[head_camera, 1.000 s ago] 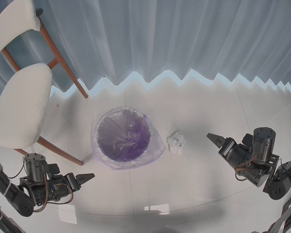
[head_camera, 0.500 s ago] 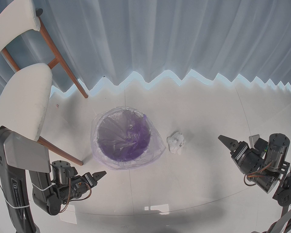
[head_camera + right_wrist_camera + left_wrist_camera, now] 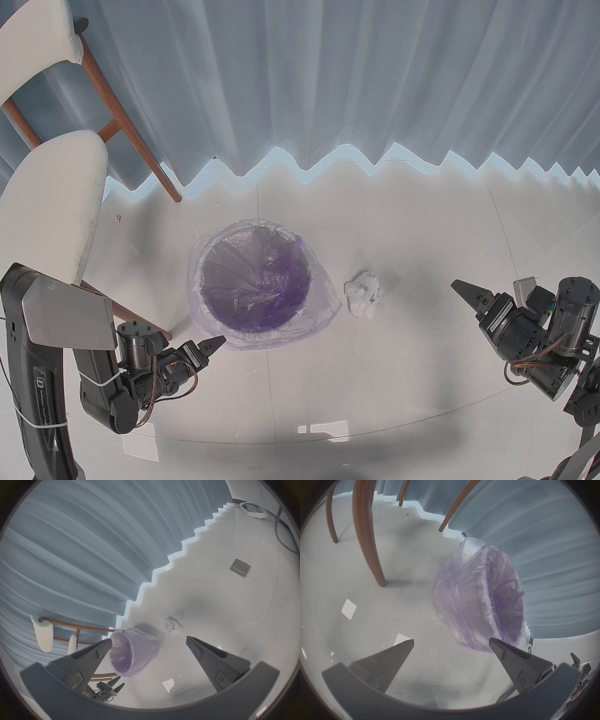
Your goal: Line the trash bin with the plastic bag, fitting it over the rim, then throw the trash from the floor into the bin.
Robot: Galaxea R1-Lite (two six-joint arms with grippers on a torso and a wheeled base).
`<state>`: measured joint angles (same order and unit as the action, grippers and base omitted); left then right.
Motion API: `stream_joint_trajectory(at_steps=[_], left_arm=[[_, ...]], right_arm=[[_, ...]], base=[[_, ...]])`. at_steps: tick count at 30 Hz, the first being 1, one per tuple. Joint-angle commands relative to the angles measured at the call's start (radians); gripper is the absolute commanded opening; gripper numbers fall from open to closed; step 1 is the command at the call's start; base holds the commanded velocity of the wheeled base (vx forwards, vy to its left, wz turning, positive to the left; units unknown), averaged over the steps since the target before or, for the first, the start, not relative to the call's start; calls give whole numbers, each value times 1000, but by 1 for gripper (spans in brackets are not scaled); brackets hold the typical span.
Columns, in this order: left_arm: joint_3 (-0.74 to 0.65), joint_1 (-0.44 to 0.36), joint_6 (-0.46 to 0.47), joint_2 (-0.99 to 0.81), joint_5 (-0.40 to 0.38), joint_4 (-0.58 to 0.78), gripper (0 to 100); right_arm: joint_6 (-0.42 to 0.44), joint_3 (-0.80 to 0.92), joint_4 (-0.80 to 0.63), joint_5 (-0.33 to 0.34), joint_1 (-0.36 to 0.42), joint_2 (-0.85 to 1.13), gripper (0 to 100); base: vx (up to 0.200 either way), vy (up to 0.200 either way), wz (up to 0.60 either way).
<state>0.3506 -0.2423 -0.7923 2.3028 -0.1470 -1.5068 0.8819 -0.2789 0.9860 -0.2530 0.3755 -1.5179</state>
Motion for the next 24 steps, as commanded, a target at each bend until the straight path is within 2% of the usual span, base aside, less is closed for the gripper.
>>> stream_joint_trajectory(at_steps=[1,7,8,11,22,24], left_arm=[[22,15,1,12,1,0,100],[50,18,1,44,3,0,100],[50,18,1,44,3,0,0],[83,23,1,64,27,0,0],[119,32,1,104,35,0,0],[122,31,4,107,61,0,0]], right_arm=[[0,0,0,0,0,-5,100],[0,0,0,0,0,-4,100],[0,0,0,0,0,-4,100],[-1,-3,0,0,0,-2,100],[0,3,0,0,0,1,100],[0,-3,0,1,0,-4,100]], base=[[0,0,0],[0,0,0],[0,0,0],[0,0,0],[0,0,0],[0,0,0]])
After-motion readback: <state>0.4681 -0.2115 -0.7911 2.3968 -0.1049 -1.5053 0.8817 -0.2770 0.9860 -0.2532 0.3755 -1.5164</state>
